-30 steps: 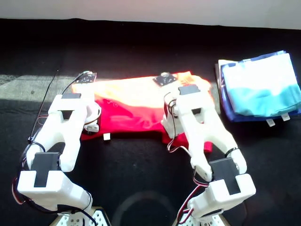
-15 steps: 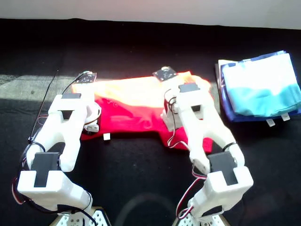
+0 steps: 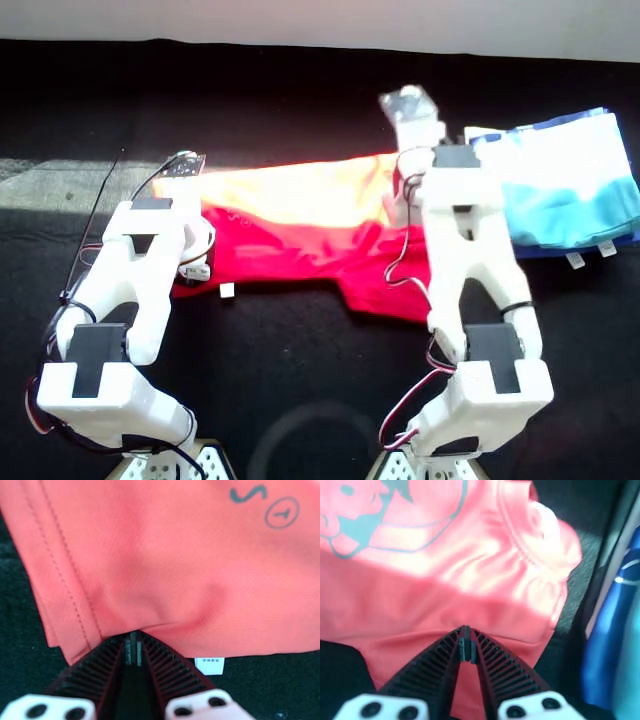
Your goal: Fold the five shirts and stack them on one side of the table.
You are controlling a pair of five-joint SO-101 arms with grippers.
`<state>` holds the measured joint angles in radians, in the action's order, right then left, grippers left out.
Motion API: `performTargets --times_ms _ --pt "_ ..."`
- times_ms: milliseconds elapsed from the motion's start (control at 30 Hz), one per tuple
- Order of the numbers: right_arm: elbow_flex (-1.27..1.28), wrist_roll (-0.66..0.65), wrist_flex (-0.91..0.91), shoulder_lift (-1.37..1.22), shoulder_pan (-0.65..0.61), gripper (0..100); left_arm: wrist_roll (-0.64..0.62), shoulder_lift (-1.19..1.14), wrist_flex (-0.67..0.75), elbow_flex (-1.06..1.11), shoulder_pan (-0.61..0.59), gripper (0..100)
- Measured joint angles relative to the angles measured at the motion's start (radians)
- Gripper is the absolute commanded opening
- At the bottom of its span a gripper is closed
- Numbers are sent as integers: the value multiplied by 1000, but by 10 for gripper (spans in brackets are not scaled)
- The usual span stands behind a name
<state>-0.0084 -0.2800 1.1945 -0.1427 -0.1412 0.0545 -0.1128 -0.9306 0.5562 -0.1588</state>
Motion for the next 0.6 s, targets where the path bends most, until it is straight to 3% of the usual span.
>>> performTargets --times_ms 200,600 --pt "-114 0 -210 -183 31 6 0 0 0 0 0 9" --pt "-503 0 -227 -628 98 6 0 0 0 0 0 9"
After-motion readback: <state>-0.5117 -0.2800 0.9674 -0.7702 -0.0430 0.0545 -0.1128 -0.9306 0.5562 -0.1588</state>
